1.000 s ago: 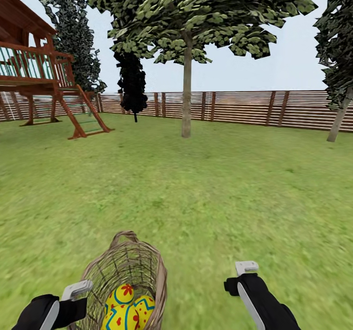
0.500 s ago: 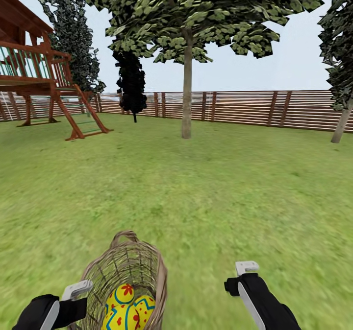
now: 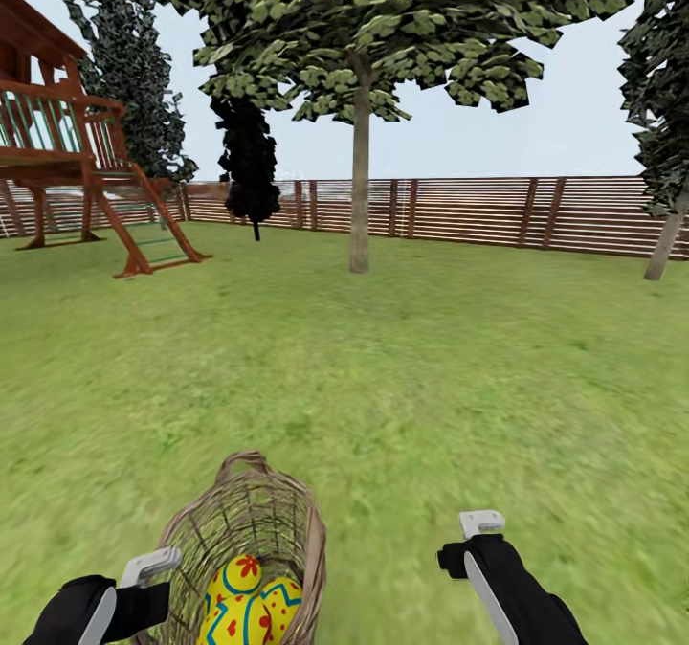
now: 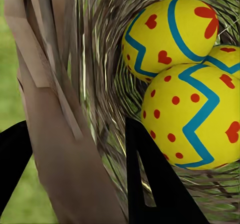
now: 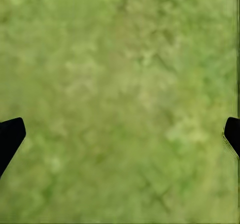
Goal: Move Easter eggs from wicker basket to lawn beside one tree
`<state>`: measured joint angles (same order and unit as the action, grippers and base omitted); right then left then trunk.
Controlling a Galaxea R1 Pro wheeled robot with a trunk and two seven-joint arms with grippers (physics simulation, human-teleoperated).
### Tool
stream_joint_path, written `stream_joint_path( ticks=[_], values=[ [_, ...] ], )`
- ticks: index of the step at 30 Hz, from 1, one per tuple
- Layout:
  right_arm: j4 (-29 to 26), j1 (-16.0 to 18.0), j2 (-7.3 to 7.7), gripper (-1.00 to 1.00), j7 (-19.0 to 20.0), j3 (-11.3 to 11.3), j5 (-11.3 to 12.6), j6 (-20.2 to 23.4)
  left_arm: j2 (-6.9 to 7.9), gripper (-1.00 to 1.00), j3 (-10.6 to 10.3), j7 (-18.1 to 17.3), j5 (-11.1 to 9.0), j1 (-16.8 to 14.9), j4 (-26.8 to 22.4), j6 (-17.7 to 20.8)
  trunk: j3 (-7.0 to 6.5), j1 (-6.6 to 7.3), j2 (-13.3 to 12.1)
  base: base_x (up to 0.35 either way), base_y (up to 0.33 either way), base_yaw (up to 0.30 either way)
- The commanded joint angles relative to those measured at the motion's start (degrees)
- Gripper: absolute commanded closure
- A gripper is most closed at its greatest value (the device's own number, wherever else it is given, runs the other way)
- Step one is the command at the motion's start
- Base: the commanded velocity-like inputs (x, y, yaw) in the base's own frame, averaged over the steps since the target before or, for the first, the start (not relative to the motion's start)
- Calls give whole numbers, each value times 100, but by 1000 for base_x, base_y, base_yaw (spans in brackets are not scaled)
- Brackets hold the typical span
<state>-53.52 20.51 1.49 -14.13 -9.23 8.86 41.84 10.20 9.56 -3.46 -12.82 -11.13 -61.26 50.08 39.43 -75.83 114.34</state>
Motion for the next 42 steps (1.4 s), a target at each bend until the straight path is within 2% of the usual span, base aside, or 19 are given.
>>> stream_joint_path(
  ticks=[1, 6, 42],
  values=[
    [-5, 5, 8, -100, -55, -26, 62, 17, -2, 100, 11, -41, -77, -3, -8, 29, 6, -3, 3, 343, 0, -282],
    [-9, 5, 2, -100, -55, -33, 66, 17, -1, 100, 11, -41, -76, -3, -8, 29, 6, -3, 3, 343, 0, -160],
    [-9, 5, 9, -100, -55, -29, 63, 17, -1, 100, 11, -45, -80, -3, -26, 29, 6, -3, 3, 343, 0, -1]
  ],
)
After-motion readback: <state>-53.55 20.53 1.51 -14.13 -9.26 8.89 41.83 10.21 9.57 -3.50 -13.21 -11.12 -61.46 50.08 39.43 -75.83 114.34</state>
